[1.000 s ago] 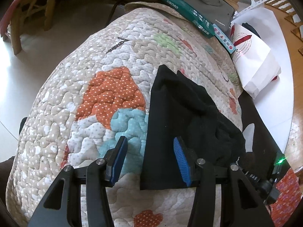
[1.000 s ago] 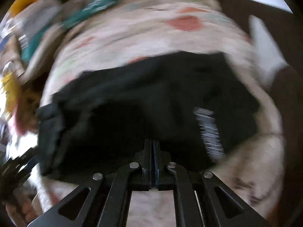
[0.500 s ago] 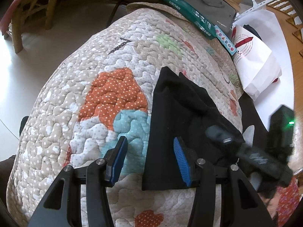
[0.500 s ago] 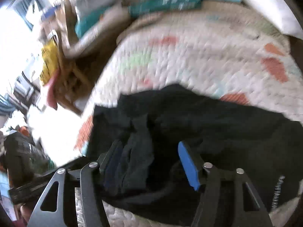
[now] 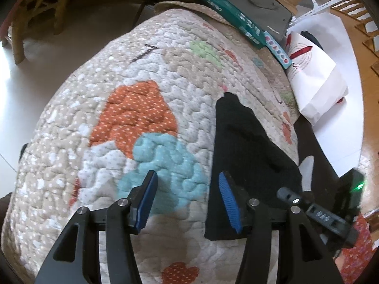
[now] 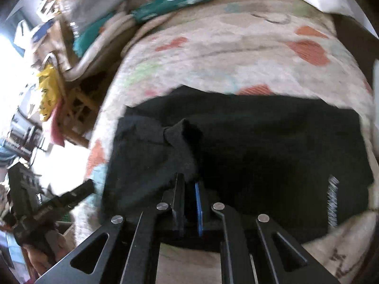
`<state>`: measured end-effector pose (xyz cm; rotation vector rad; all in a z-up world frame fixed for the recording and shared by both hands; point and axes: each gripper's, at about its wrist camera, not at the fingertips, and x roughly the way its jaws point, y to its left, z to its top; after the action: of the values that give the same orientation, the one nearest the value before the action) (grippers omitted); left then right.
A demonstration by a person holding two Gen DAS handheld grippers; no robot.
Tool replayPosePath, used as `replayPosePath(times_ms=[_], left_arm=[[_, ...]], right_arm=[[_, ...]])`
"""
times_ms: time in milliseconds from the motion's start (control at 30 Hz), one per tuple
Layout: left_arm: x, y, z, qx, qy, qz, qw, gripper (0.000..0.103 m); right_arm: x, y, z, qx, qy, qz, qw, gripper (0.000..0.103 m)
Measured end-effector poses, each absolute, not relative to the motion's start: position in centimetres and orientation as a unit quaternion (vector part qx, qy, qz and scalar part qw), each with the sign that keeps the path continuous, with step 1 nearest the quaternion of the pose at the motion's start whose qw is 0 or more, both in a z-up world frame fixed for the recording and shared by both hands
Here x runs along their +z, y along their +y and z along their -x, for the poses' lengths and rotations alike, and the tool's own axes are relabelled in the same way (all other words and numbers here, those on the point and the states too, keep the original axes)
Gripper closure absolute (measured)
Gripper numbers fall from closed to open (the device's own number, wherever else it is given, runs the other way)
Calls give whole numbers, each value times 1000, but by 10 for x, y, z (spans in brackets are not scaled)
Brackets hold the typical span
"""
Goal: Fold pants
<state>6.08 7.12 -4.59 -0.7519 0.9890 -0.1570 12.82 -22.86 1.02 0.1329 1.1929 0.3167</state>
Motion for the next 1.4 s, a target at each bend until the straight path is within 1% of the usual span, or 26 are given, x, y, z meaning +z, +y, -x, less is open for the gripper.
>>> replayPosePath(times_ms=[67,100,133,167,200,233,300,400,433,467,500,567,733,867,900,933,967,1033,1100,1200,1267,1300,1333,1400], left_arm=[[-45,66,-61,-81,462,348,812,48],[-45,63,-61,-85,462,343,814,48],[-45,59,-62,-88,462,337,815,47],[-45,56,-62,-90,463,332,817,47],[-45,53,-63,-92,463,328,819,45],[-45,49,-63,-95,462,323,820,44],[-45,42,-65,-101,462,313,824,43],[-45,28,-67,-123,469,295,823,43],[-44,22,-66,-127,472,284,825,45],[-44,16,-66,-133,478,269,826,66],[-45,10,-66,-139,487,256,824,82],[-46,6,-64,-135,489,245,826,82],[-49,11,-64,-130,493,264,819,82],[-47,11,-63,-123,493,254,823,82],[-47,10,-62,-121,492,252,824,82],[-47,10,-62,-119,492,252,825,82],[-47,8,-63,-117,492,252,825,82],[-48,7,-63,-113,493,253,825,82],[-47,5,-61,-111,493,249,826,82],[-47,-1,-62,-110,494,241,828,81],[-46,-2,-62,-111,495,245,826,81],[-46,0,-63,-111,496,247,825,80],[-45,1,-63,-111,498,249,823,80],[-43,5,-62,-109,499,252,822,76]], right_arm=[[2,-241,-123,135,574,-67,805,92],[-1,-242,-123,131,577,-68,803,85],[-1,-243,-122,129,575,-66,805,74],[1,-244,-123,122,573,-58,808,68],[5,-243,-124,114,571,-49,812,58],[14,-242,-126,103,561,-39,820,55],[26,-239,-131,93,541,-29,835,52],[46,-222,-147,118,521,-22,845,52],[50,-211,-153,135,520,-17,843,52],[53,-198,-161,162,518,-15,840,52],[52,-186,-168,186,519,-14,834,52],[46,-158,-186,222,531,3,817,52],[17,-106,-221,252,575,23,778,52],[-9,-75,-233,240,607,90,752,52],[-15,-69,-234,238,613,108,745,55],[-20,-64,-234,237,618,128,739,76],[-23,-60,-234,239,615,140,738,86],[-24,-55,-236,240,613,141,739,92],[-22,-51,-242,230,602,140,751,94],[-19,-47,-251,215,584,131,772,93],[-12,-53,-260,207,574,113,784,88],[-6,-61,-263,204,571,97,789,81],[3,-74,-264,199,564,76,798,72],[25,-109,-256,186,543,38,818,64]])
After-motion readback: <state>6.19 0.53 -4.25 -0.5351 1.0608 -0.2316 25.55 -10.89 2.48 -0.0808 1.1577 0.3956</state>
